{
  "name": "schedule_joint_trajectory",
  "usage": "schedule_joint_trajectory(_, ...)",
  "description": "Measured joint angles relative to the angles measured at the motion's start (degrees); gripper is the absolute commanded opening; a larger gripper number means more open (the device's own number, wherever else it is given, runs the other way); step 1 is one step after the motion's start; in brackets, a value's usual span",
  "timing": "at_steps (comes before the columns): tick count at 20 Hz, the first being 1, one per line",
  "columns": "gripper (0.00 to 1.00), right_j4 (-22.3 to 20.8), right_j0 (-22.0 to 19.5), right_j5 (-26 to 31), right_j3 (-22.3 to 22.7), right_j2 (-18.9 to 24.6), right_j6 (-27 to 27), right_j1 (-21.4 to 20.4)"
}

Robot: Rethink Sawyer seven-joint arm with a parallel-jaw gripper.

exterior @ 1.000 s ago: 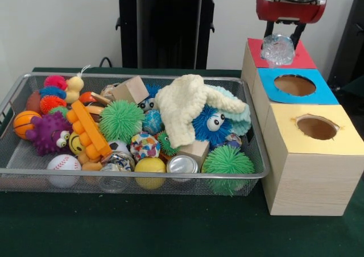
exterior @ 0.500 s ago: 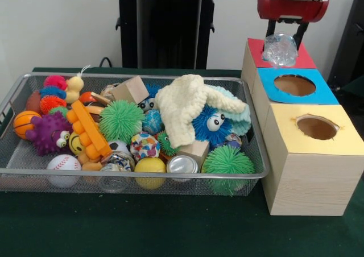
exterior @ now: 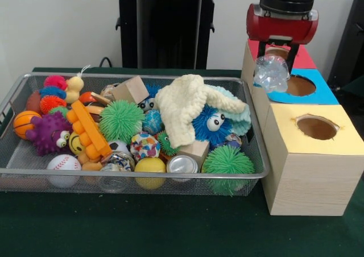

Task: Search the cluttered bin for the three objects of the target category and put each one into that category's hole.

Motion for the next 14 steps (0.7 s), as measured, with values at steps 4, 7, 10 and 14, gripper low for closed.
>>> schedule_joint_trajectory(4, 0.00, -0.09, 0.03, -3.69, 1.61, 0.00, 0.00, 0.64)
schedule_joint_trajectory(7, 0.00, -0.12, 0.12, -4.56, 2.45, 0.00, 0.00, 1.03)
schedule_joint_trajectory(10, 0.00, -0.20, 0.52, -4.99, 3.67, -0.12, 0.00, 1.43)
schedule_joint_trajectory(14, 0.00, -0.61, 1.44, -5.03, 4.38, -0.90, 0.00, 1.70)
